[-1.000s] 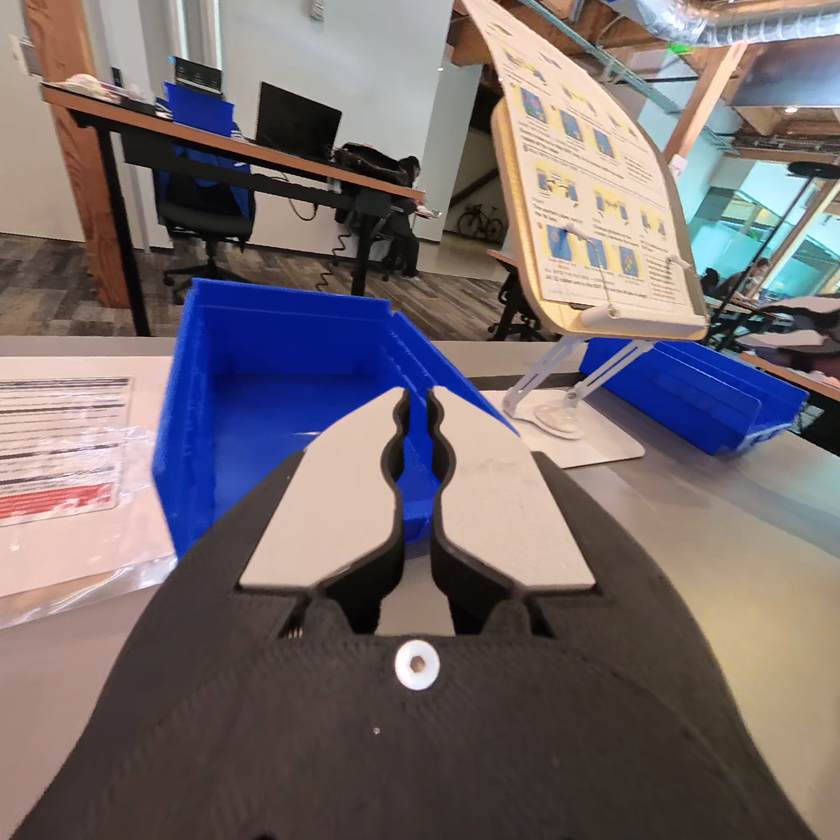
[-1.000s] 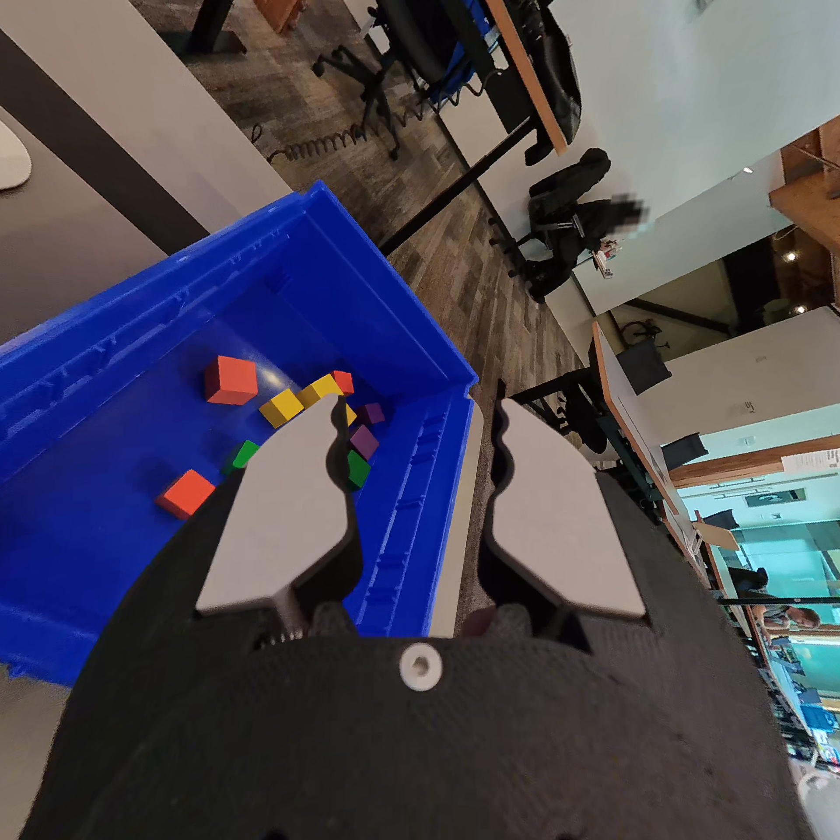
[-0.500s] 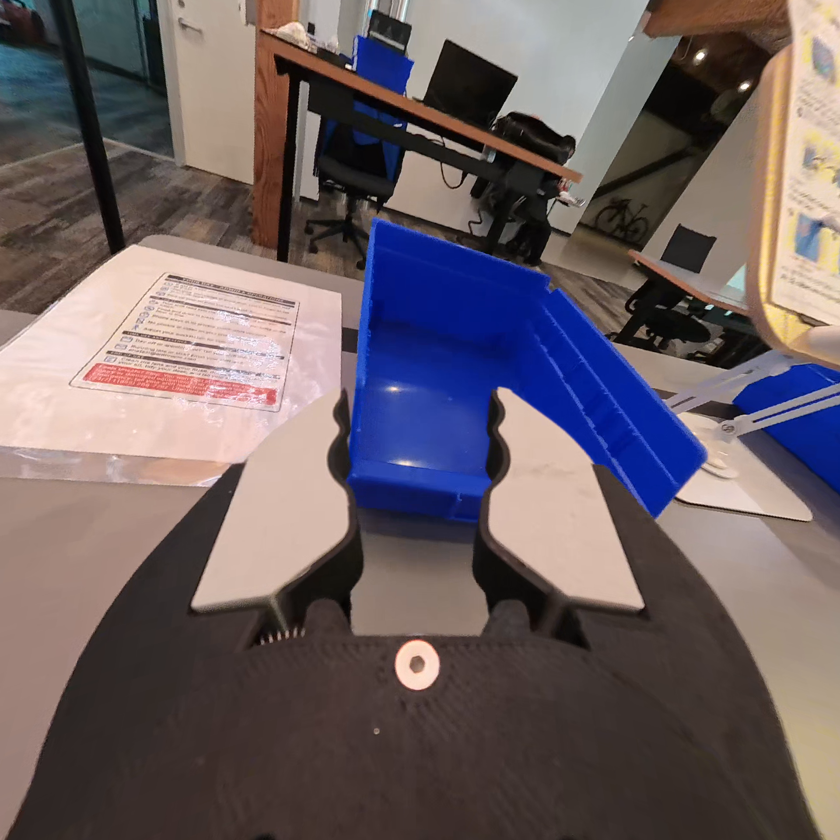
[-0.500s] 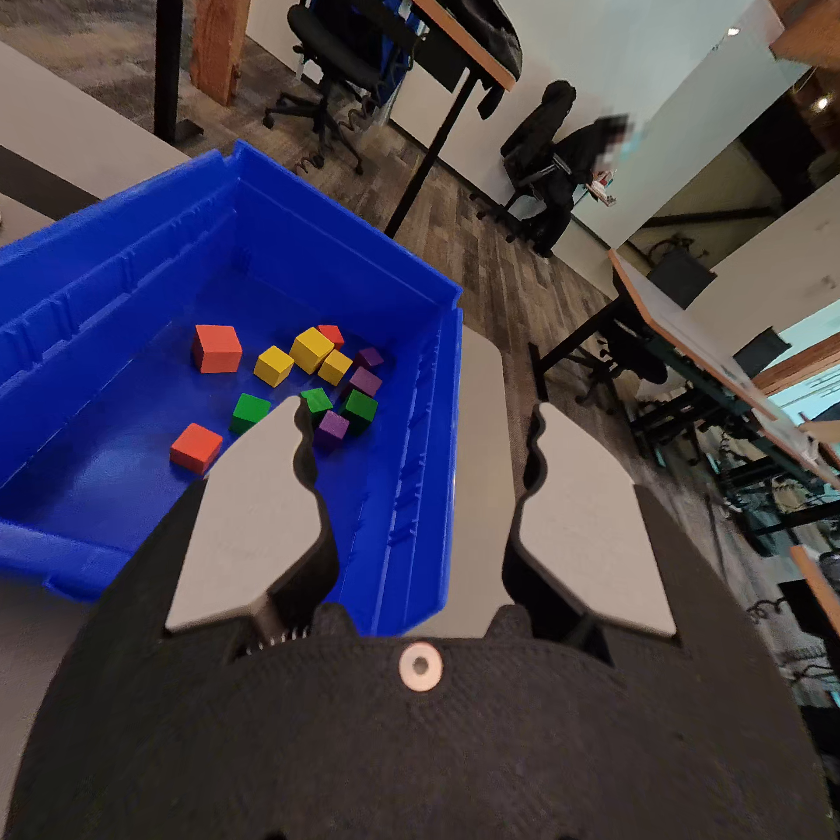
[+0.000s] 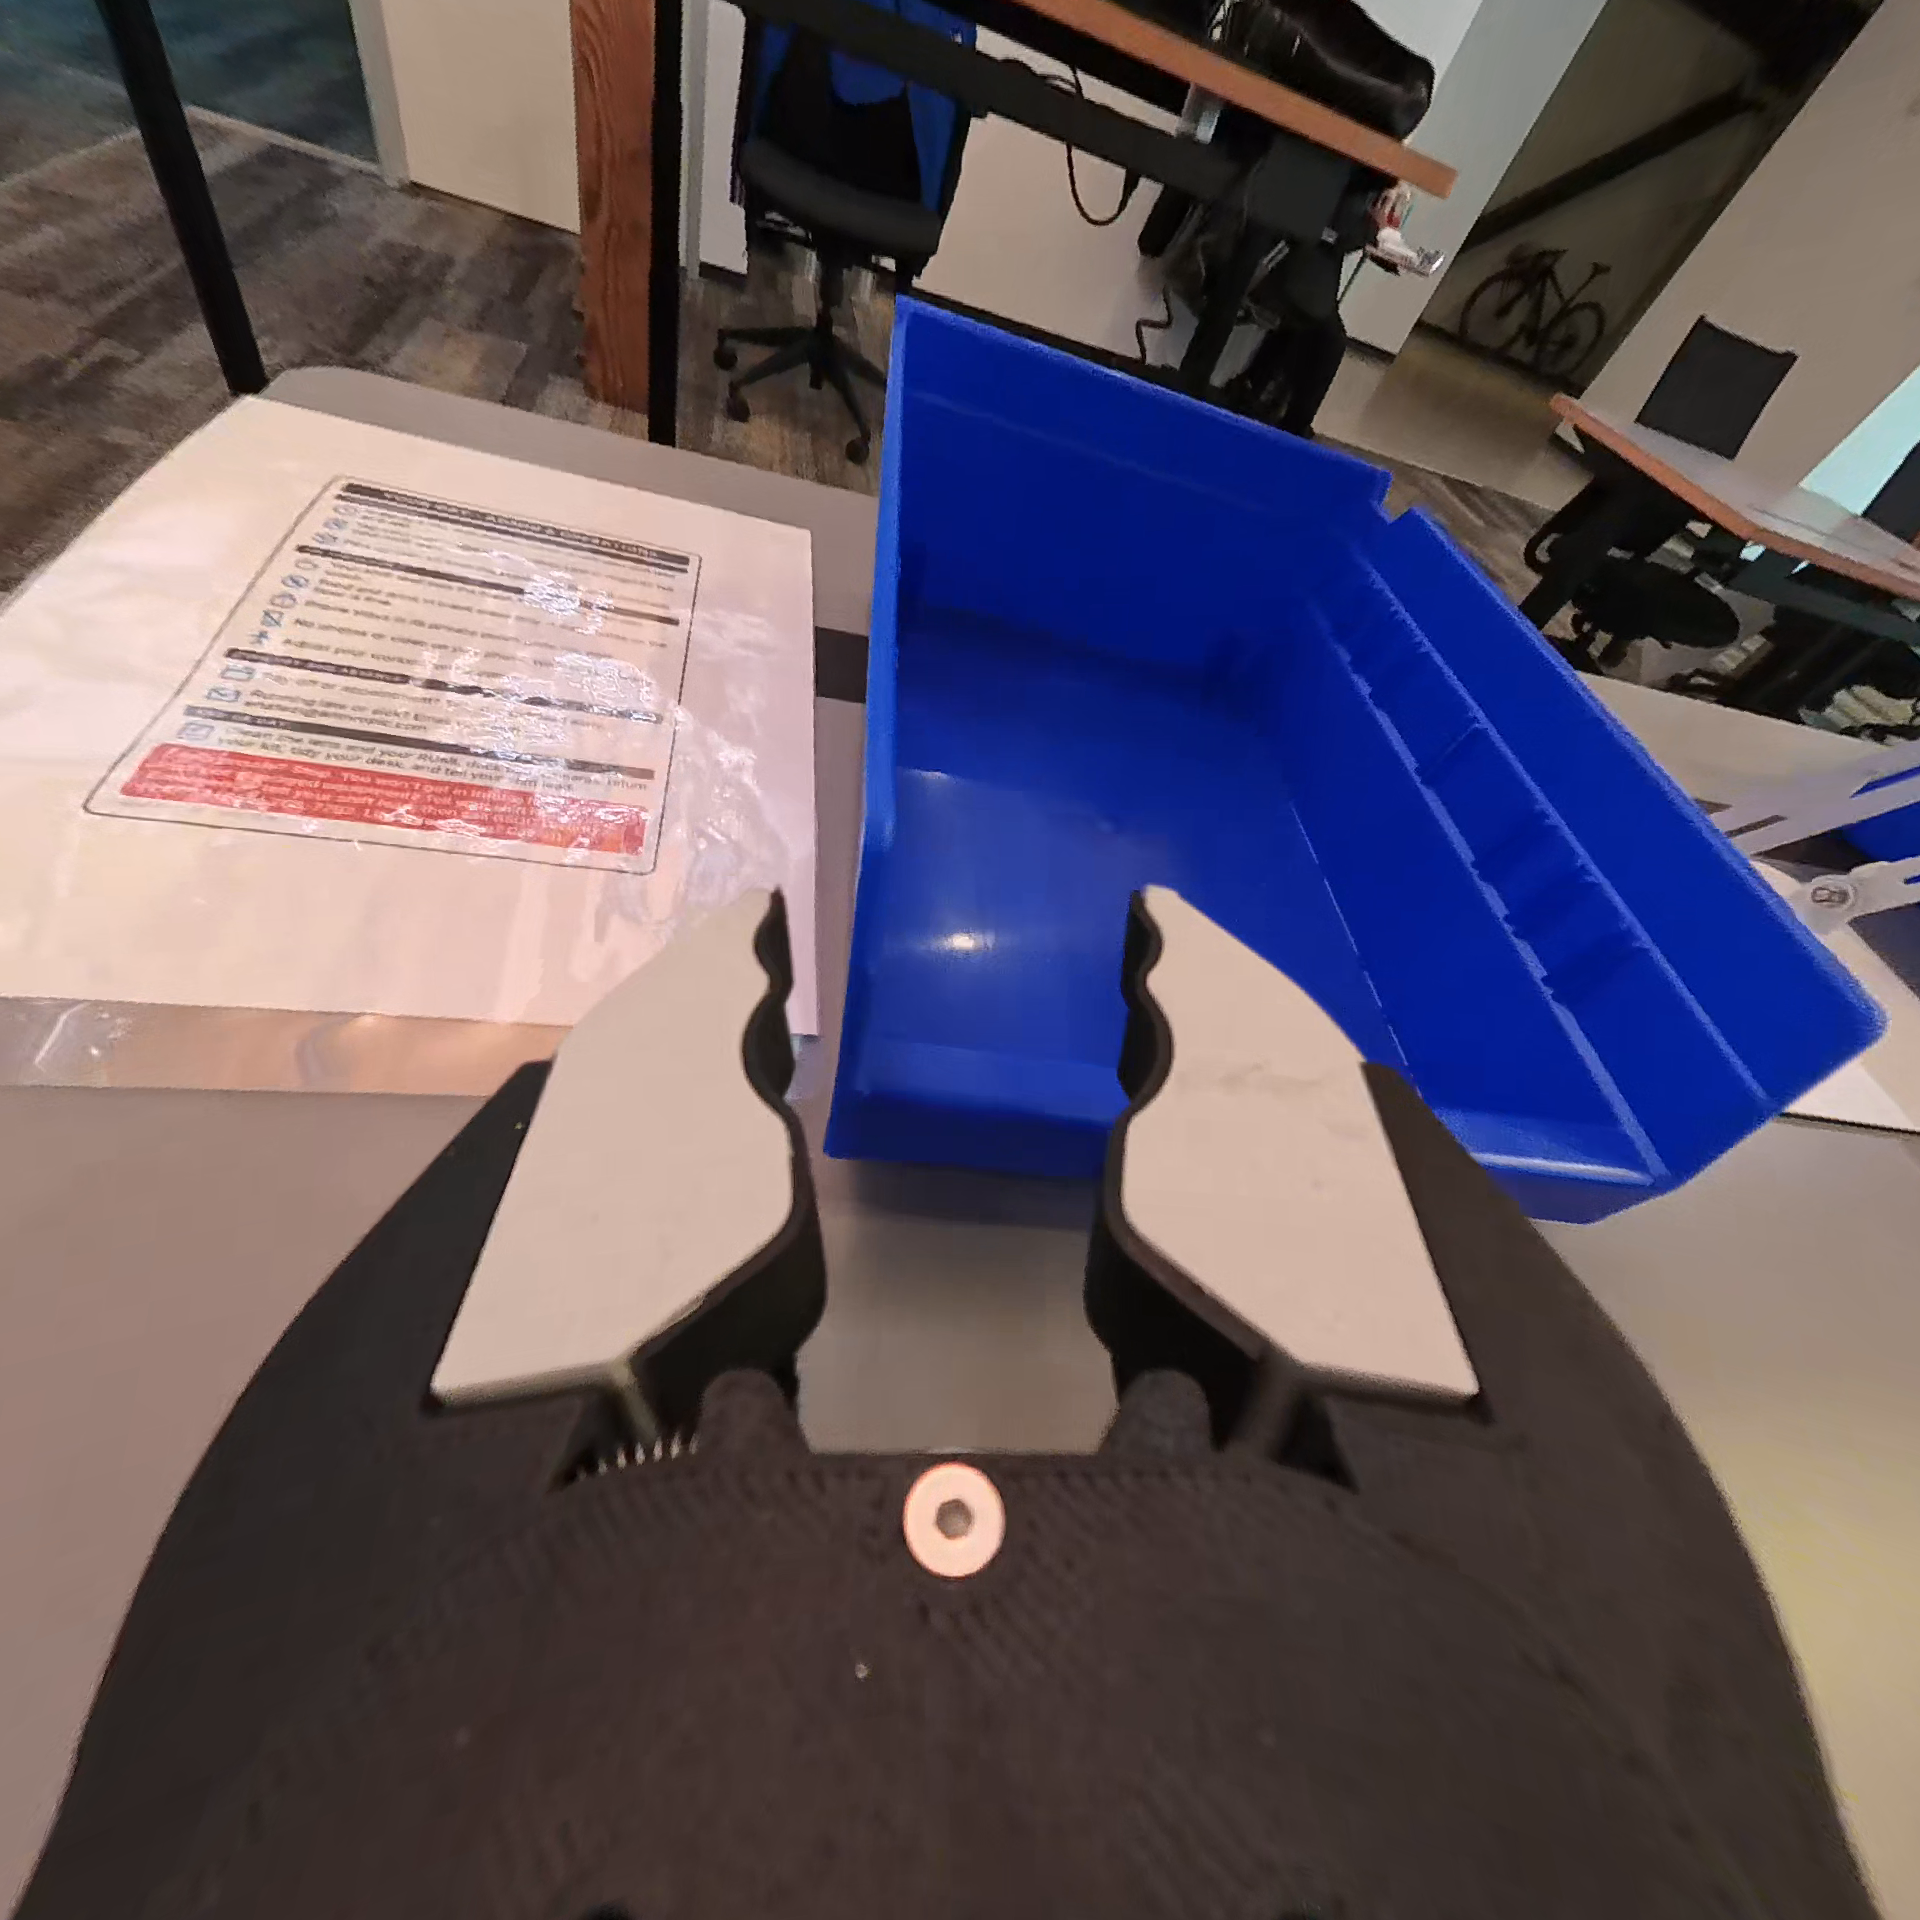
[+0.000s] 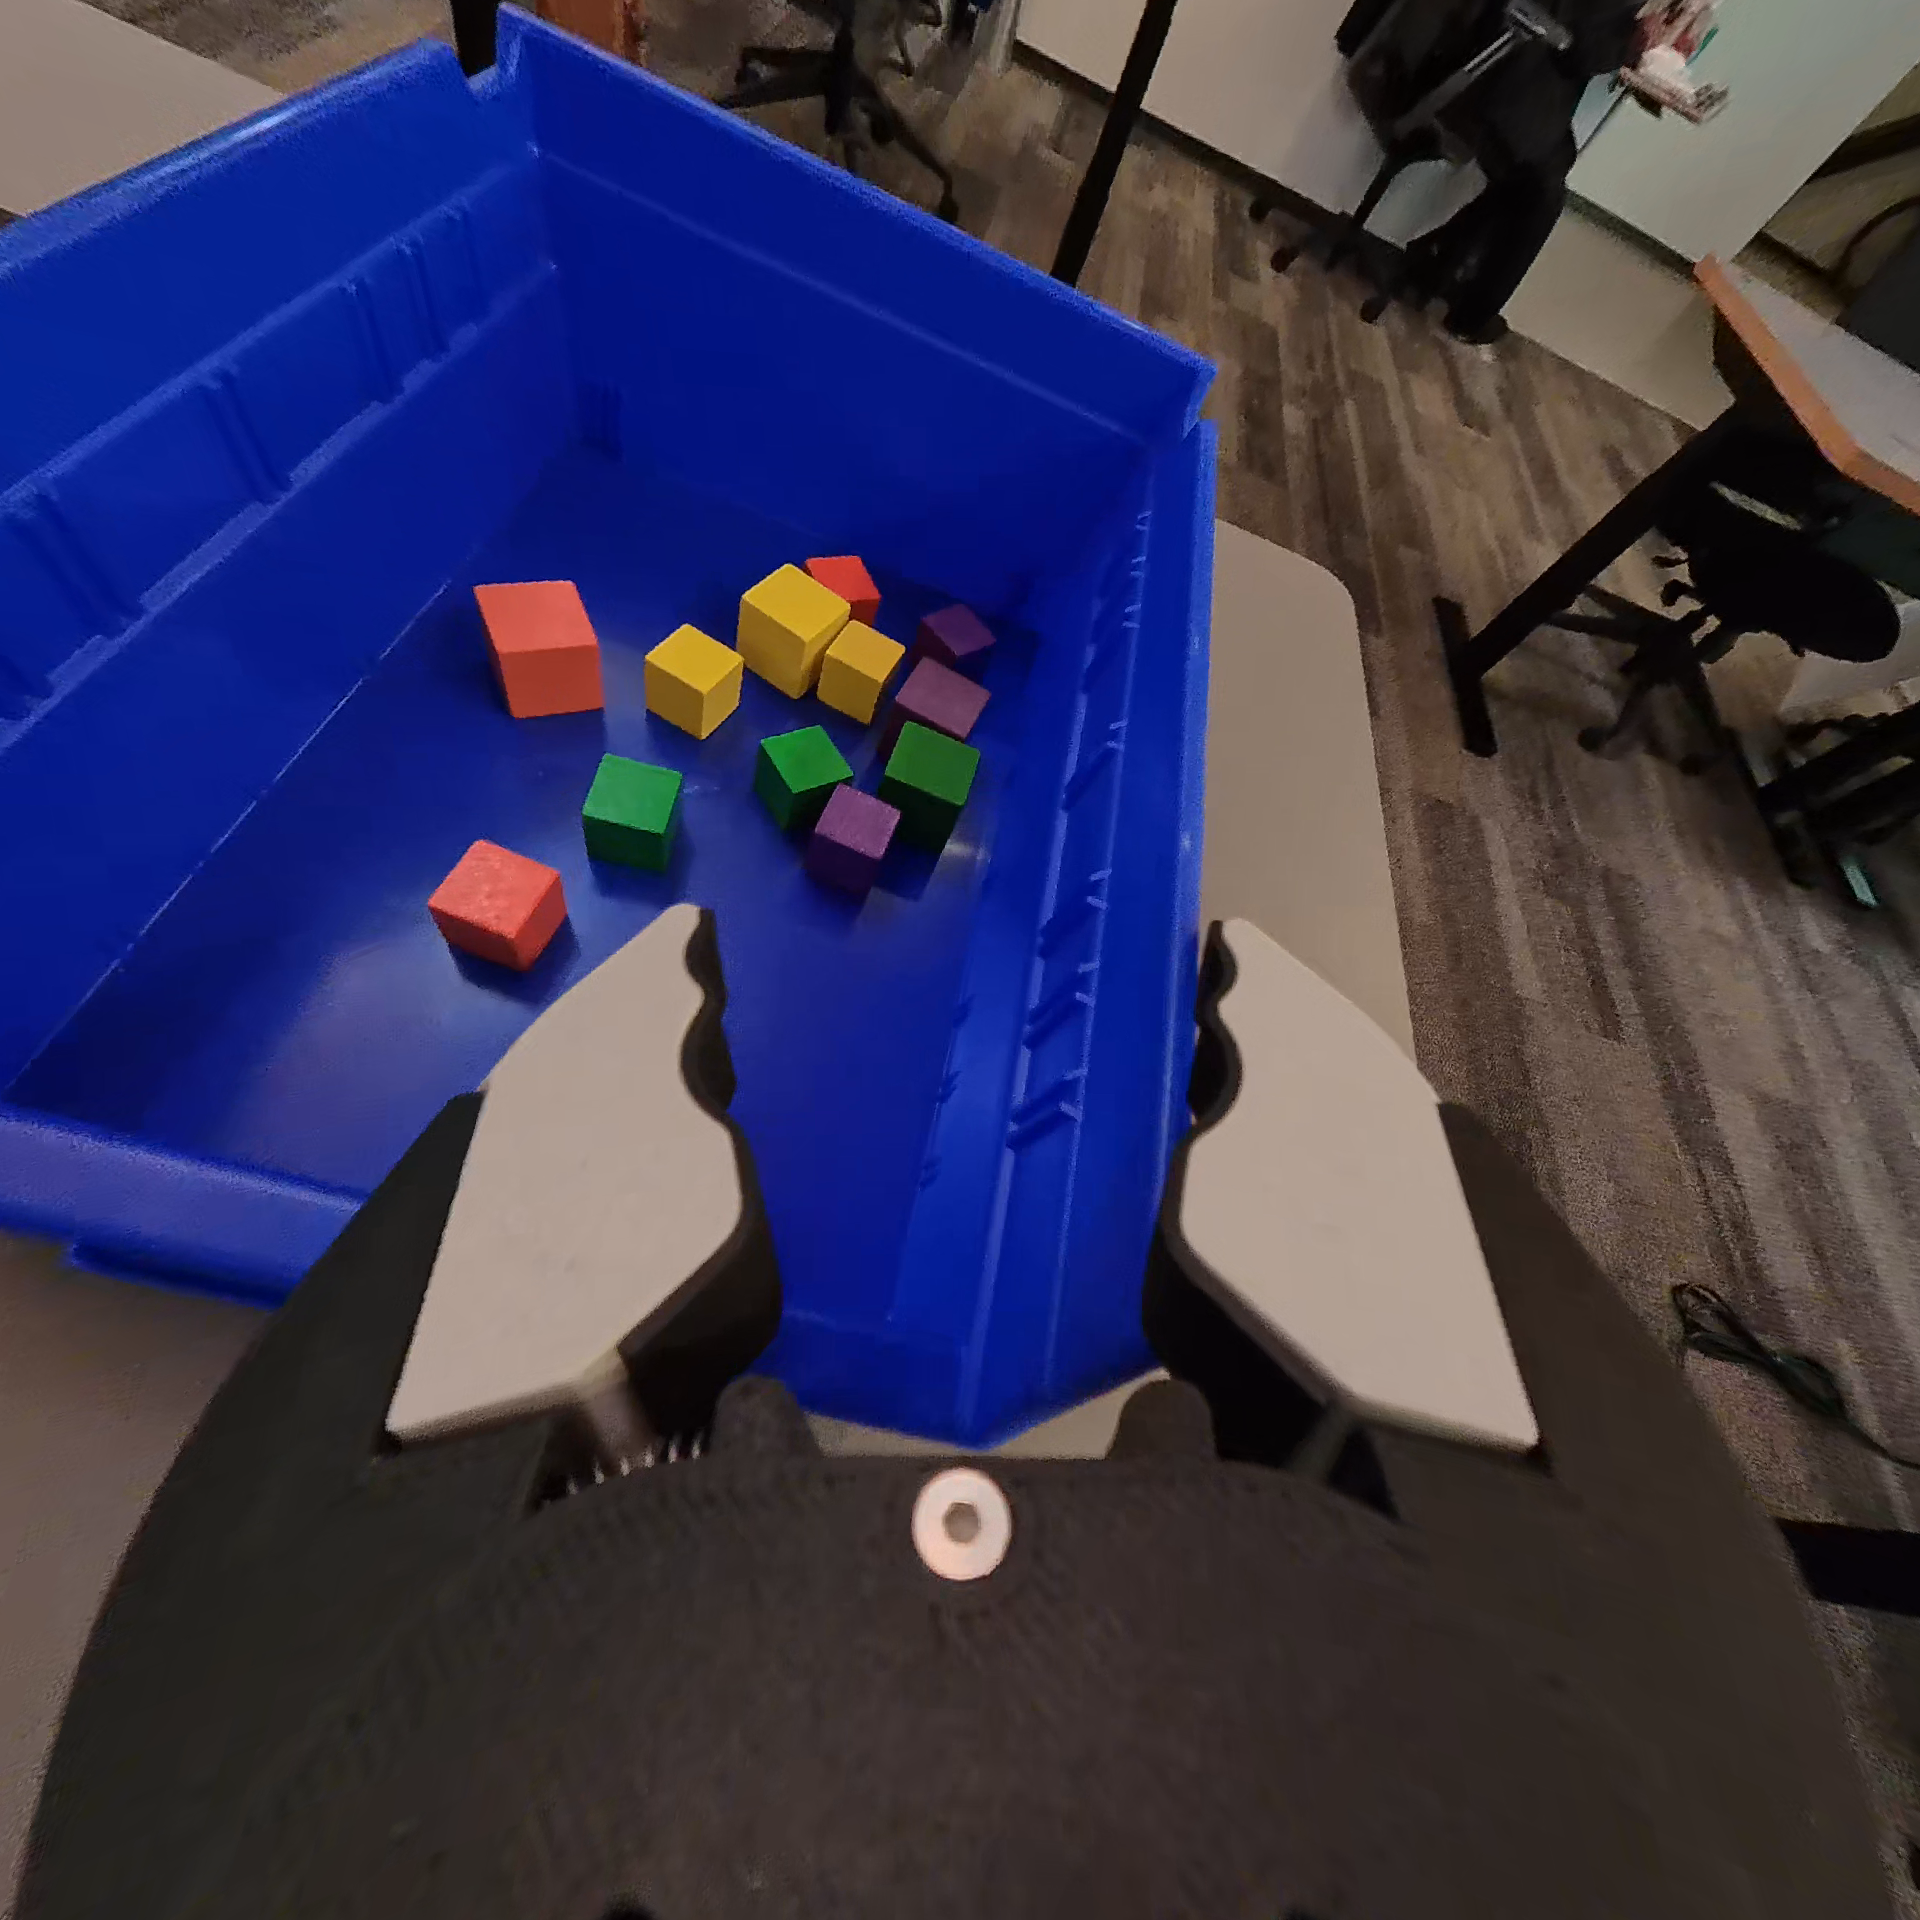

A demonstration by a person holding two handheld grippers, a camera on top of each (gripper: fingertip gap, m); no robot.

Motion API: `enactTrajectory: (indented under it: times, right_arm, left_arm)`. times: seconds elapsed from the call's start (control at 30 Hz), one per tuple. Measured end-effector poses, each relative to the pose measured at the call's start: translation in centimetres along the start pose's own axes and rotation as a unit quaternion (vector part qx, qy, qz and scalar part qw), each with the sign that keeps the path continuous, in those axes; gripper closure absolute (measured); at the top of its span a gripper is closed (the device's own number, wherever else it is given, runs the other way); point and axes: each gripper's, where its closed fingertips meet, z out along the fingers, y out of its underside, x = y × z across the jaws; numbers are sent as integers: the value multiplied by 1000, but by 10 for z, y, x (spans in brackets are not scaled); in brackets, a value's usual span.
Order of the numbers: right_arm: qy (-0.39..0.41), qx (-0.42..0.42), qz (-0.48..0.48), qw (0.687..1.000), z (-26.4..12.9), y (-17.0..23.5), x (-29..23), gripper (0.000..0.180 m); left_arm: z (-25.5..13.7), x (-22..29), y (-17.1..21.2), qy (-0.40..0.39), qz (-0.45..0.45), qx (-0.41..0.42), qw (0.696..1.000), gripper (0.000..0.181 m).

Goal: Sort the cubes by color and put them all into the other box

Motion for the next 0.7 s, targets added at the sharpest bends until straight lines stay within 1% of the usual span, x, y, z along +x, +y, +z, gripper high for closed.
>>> enactTrajectory:
  times: [0.07,0.1,0.2,0.27,0.4,0.5,0.63,0.7]
  right_arm:
    - [6,1,-2,1000,2,0,0,92]
    - [10,-1,-6,1000,2,1,1,93]
    - [21,2,-3,1000,3,1,6,101]
    - [30,-4,5,1000,6,6,11,98]
    - [29,-4,28,999,10,11,16,103]
    - [9,-7,46,999,13,13,13,116]
    - [21,-11,39,999,16,17,18,128]
    - [24,-10,40,999,16,17,21,138]
  left_arm:
    - [3,0,3,4,-6,-9,1000,128]
    - [5,2,5,13,-10,-15,1000,135]
    - [11,2,8,14,-13,-24,1000,139]
    - [15,1,10,15,-14,-28,999,139]
    - [21,-1,12,9,-14,-38,999,135]
    - [24,-1,14,7,-15,-47,999,139]
    - [24,-5,15,1,-26,-51,998,157]
    - [25,-5,15,5,-35,-52,998,162]
